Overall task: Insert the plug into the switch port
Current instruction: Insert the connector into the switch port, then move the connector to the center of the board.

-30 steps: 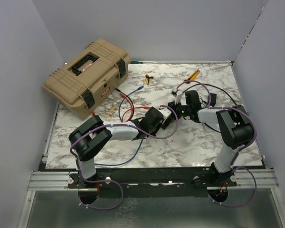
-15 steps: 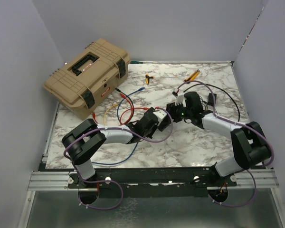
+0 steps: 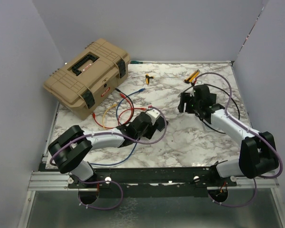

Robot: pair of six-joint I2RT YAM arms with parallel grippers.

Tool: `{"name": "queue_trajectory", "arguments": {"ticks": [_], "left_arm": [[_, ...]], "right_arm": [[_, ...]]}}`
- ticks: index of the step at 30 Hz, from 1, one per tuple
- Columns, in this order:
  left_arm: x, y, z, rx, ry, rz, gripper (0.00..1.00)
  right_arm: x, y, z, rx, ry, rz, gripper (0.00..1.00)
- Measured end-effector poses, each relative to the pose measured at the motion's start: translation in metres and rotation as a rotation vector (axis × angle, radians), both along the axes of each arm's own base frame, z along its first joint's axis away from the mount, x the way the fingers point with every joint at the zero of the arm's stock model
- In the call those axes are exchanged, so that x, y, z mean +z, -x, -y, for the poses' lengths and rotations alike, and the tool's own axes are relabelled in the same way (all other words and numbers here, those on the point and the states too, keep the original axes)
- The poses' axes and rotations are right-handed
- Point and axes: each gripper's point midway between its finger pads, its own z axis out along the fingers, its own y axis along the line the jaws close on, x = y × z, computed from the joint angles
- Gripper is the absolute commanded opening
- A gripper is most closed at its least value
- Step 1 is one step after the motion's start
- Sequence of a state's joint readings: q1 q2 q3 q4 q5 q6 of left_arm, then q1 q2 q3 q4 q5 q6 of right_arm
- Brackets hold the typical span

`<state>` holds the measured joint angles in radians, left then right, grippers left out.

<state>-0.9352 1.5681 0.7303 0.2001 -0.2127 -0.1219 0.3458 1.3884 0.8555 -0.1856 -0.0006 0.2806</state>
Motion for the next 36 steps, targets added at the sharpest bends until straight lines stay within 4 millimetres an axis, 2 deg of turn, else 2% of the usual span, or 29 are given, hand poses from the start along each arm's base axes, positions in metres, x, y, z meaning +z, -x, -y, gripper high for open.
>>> {"name": "queue_trajectory", "arguments": {"ticks": [2, 5, 8, 11, 13, 16, 20, 29, 36], "left_arm": [[0.008, 0.002, -0.005, 0.011, 0.016, 0.012, 0.97], [0.028, 0.002, -0.013, 0.045, 0.063, 0.055, 0.99], [0.046, 0.0, -0.024, 0.09, 0.101, 0.106, 0.99], [0.059, -0.005, -0.038, 0.158, 0.127, 0.159, 0.99], [0.061, -0.007, -0.048, 0.203, 0.123, 0.183, 0.99], [0.061, -0.009, -0.061, 0.256, 0.114, 0.209, 0.99], [0.064, -0.01, -0.069, 0.293, 0.117, 0.232, 0.99], [0.072, -0.013, -0.074, 0.318, 0.136, 0.258, 0.99], [0.071, -0.013, -0.074, 0.318, 0.131, 0.256, 0.99]], "right_arm": [[0.005, -0.009, 0.021, -0.075, 0.035, 0.004, 0.76], [0.008, -0.022, 0.06, -0.205, 0.085, 0.001, 0.81], [0.005, -0.032, 0.094, -0.316, 0.123, -0.022, 0.83], [-0.004, -0.042, 0.12, -0.399, 0.155, -0.058, 0.86], [-0.012, -0.047, 0.132, -0.437, 0.177, -0.088, 0.89], [-0.025, -0.05, 0.141, -0.469, 0.198, -0.131, 0.95], [-0.038, -0.051, 0.146, -0.488, 0.205, -0.178, 0.96], [-0.052, -0.06, 0.153, -0.52, 0.24, -0.224, 0.98], [-0.065, -0.059, 0.174, -0.573, 0.28, -0.259, 0.99]]}}
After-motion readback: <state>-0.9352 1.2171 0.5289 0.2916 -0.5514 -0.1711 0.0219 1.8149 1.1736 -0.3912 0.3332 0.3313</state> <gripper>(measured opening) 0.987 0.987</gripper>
